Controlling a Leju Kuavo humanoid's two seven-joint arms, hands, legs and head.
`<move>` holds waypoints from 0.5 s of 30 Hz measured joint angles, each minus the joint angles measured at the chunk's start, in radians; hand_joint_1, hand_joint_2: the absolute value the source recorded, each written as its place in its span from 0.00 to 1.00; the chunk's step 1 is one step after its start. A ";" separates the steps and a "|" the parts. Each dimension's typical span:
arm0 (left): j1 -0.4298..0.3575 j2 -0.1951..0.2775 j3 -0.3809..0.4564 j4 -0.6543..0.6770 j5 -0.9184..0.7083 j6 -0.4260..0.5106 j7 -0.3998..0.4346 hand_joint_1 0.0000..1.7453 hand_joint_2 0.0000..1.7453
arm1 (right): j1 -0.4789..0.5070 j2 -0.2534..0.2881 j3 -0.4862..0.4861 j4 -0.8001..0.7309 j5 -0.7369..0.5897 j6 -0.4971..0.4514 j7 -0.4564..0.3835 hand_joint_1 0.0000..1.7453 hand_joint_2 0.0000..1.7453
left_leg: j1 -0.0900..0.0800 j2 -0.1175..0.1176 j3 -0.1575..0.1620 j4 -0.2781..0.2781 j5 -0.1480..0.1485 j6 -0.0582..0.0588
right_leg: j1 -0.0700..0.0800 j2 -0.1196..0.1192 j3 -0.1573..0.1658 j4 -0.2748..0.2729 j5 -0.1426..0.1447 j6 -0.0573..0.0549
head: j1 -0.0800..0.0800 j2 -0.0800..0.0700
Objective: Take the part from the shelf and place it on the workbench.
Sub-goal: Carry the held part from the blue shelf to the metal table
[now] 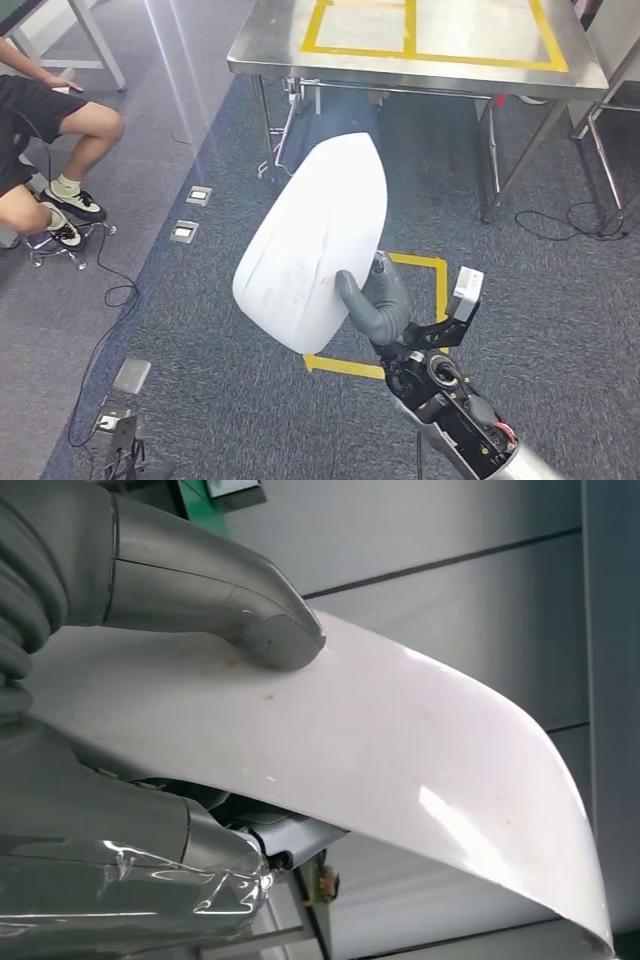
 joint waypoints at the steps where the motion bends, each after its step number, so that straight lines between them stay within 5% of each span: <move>1: 0.001 0.000 0.000 0.000 0.000 0.000 0.000 0.00 1.00 | -0.001 0.000 0.000 0.000 0.000 0.001 0.000 1.00 1.00 | 0.002 -0.001 0.015 -0.004 -0.008 0.004 | 0.000 0.000 -0.031 0.057 -0.005 0.003 | 0.005 0.000; 4: 0.003 0.000 0.000 0.000 0.000 0.000 0.000 0.00 1.00 | 0.002 0.000 0.000 -0.001 -0.001 0.004 0.000 1.00 1.00 | 0.002 -0.005 0.057 -0.007 -0.042 0.010 | -0.002 -0.001 -0.165 0.237 -0.084 0.010 | 0.020 0.000; 6: 0.007 -0.001 0.000 0.000 0.001 0.000 0.000 0.00 1.00 | 0.005 0.000 0.000 -0.001 -0.002 0.006 0.000 1.00 1.00 | 0.002 -0.008 0.093 -0.007 -0.070 0.008 | -0.002 -0.001 -0.211 0.238 -0.116 0.013 | 0.028 0.000; 7: 0.007 -0.002 0.000 0.000 0.001 0.000 0.000 0.00 1.00 | 0.005 0.000 0.000 -0.001 -0.002 0.006 0.000 1.00 1.00 | 0.003 -0.009 0.114 -0.007 -0.085 0.006 | -0.002 -0.001 -0.216 0.196 -0.092 0.012 | 0.033 0.000; 10: 0.006 -0.004 0.000 0.000 0.003 0.000 0.000 0.00 1.00 | 0.006 -0.002 0.001 0.002 -0.003 0.009 0.000 1.00 1.00 | 0.002 -0.010 0.165 -0.004 -0.130 -0.004 | 0.003 -0.001 -0.209 0.033 0.098 0.000 | 0.046 0.000; 11: 0.005 -0.004 0.000 0.000 0.003 0.000 0.000 0.00 1.00 | 0.005 -0.003 0.001 0.003 -0.004 0.010 0.000 1.00 1.00 | 0.002 -0.011 0.171 -0.004 -0.141 -0.010 | 0.006 -0.001 -0.206 0.009 0.139 -0.006 | 0.046 0.000; 13: 0.001 -0.004 0.000 0.000 0.003 0.000 0.001 0.00 1.00 | 0.000 -0.003 0.001 0.003 -0.005 0.011 -0.001 1.00 1.00 | 0.003 -0.012 0.173 0.005 -0.144 -0.022 | 0.012 0.001 -0.191 0.001 0.142 -0.019 | 0.044 0.000; 15: -0.002 -0.004 0.000 0.000 0.003 0.000 0.001 0.00 1.00 | -0.006 -0.002 0.000 0.000 -0.005 0.014 -0.002 1.00 1.00 | 0.005 -0.010 0.140 0.077 -0.120 -0.032 | 0.009 0.002 -0.166 -0.017 0.136 -0.031 | 0.040 0.000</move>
